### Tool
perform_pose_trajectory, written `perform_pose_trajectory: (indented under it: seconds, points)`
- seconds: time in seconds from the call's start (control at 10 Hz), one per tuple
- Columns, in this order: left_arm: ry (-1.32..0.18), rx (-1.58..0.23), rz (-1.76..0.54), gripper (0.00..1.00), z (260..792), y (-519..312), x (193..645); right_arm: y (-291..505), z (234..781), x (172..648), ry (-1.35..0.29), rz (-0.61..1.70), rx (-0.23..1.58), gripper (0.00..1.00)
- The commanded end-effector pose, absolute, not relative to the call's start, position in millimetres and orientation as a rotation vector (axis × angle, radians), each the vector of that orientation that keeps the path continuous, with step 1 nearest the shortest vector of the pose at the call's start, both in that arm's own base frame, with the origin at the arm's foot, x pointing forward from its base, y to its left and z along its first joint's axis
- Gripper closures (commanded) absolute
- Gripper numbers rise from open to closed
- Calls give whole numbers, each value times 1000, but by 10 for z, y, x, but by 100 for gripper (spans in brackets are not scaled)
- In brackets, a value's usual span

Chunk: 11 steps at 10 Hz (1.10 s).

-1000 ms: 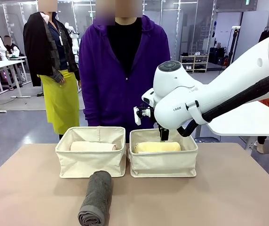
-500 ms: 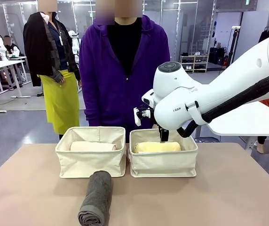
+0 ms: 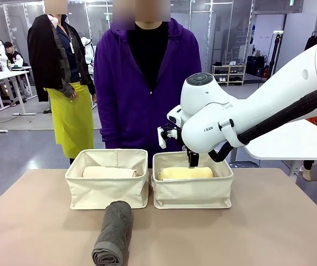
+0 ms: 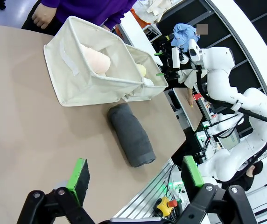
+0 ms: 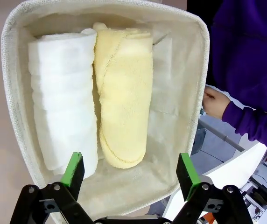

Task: Divide the towels into two baskets.
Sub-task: Pick up one hotel-folded towel from the bottom of the table and place it in the Fabric basket indicated by the person.

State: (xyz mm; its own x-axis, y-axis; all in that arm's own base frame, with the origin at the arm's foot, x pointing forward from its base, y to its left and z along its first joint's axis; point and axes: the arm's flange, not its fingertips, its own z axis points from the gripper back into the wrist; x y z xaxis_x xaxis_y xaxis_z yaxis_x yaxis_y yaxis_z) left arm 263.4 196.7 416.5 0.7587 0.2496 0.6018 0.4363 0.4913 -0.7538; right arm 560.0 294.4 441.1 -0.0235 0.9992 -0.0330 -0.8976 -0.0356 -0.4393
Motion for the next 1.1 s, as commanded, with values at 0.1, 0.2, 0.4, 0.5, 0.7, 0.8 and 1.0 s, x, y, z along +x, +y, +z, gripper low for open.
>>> perform_pose_trajectory:
  seconds: [0.1, 0.2, 0.4, 0.5, 0.7, 0.8, 1.0]
  points:
    - [-743, -1089, -130, 0, 4193, 1964, 2593, 2944, 4411, 5600, -337, 1571, -380, 1]
    - [-743, -1089, -130, 0, 4193, 1964, 2593, 2968, 4539, 5467, -314, 1566, -354, 0]
    - [-743, -1089, -130, 0, 4193, 1964, 2593, 2731, 4978, 5118, -326, 1493, -209, 0]
    - [-743, -1089, -130, 0, 4193, 1964, 2593, 2537, 5166, 4943, -317, 1446, -147, 0]
    - [-743, -1089, -130, 0, 4193, 1964, 2593, 2064, 5277, 4586, -283, 1270, 141, 0]
    - [-743, -1089, -130, 0, 4193, 1964, 2593, 1742, 5225, 4413, -266, 1166, 232, 0]
    - [-743, -1089, -130, 0, 4193, 1964, 2593, 770, 5043, 4108, -224, 918, 529, 0]
